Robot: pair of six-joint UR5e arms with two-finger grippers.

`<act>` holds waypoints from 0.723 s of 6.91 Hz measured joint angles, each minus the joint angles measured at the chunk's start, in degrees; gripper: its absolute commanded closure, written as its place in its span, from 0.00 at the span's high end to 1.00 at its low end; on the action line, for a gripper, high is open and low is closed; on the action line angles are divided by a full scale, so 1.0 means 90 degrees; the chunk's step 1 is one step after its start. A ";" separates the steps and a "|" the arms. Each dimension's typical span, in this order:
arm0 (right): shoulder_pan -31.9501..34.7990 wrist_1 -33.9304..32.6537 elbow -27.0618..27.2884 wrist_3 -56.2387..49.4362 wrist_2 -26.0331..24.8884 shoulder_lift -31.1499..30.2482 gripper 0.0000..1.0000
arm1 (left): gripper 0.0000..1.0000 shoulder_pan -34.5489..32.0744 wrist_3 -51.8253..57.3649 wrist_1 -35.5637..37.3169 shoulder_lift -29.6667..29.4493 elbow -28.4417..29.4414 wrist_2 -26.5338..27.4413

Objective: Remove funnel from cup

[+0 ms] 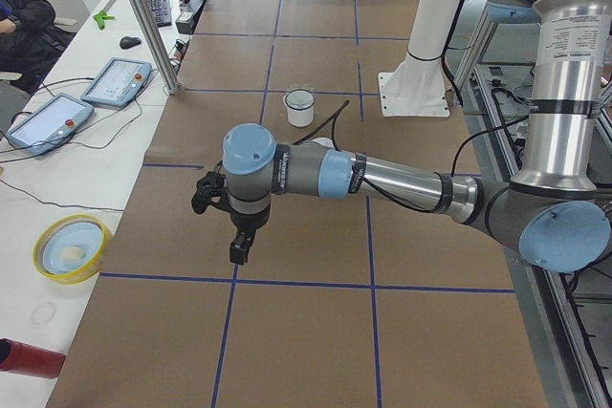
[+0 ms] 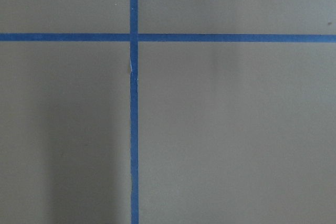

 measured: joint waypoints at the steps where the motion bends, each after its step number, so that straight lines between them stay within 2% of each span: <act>1: 0.0000 0.0000 0.0000 0.0000 0.0000 0.0000 1.00 | 1.00 0.0002 -0.0004 -0.0361 -0.0339 -0.0059 0.0105; 2: 0.0000 0.0000 0.0000 0.0000 0.0000 0.0000 1.00 | 1.00 0.0011 -0.0307 -0.0834 -0.0536 -0.0152 0.0132; 3: 0.0000 0.0000 0.0000 0.0000 0.0000 0.0000 1.00 | 1.00 0.0060 -0.1111 -0.1200 -0.0721 -0.0252 -0.0008; 5: 0.0000 0.0000 0.0000 0.0000 0.0000 0.0000 1.00 | 1.00 0.0875 -0.2780 -0.1413 -0.1249 -0.0542 -0.0263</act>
